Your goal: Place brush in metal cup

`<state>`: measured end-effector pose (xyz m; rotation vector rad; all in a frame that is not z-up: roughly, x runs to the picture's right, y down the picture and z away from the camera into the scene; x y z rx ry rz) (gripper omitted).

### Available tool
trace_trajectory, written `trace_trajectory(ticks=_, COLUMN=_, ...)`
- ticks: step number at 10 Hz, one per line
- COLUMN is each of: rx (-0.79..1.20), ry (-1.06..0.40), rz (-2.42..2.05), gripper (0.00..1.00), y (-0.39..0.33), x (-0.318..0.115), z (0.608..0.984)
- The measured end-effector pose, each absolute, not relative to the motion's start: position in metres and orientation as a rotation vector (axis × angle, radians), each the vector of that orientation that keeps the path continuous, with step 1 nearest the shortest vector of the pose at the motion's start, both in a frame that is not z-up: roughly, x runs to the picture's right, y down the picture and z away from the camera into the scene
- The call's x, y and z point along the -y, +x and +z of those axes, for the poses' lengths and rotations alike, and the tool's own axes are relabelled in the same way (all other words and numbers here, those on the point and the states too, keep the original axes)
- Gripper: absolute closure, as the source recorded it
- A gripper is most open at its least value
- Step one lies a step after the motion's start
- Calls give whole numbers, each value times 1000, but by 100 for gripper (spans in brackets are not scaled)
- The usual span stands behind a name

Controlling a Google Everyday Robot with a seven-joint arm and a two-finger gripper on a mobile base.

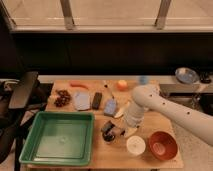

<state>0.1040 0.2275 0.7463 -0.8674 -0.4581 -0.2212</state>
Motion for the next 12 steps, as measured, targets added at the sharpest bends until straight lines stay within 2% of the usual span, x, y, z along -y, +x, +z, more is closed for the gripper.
trace_trajectory(ticks=5, rx=451, ry=-841, rz=-231, gripper=34, y=103, x=-216, z=738)
trace_trajectory(ticks=10, rx=410, ry=-681, rz=-195, gripper=34, y=94, x=-153, z=724)
trace_trajectory(ticks=12, rx=397, ry=-643, rz=-171, gripper=34, y=93, x=-142, z=725)
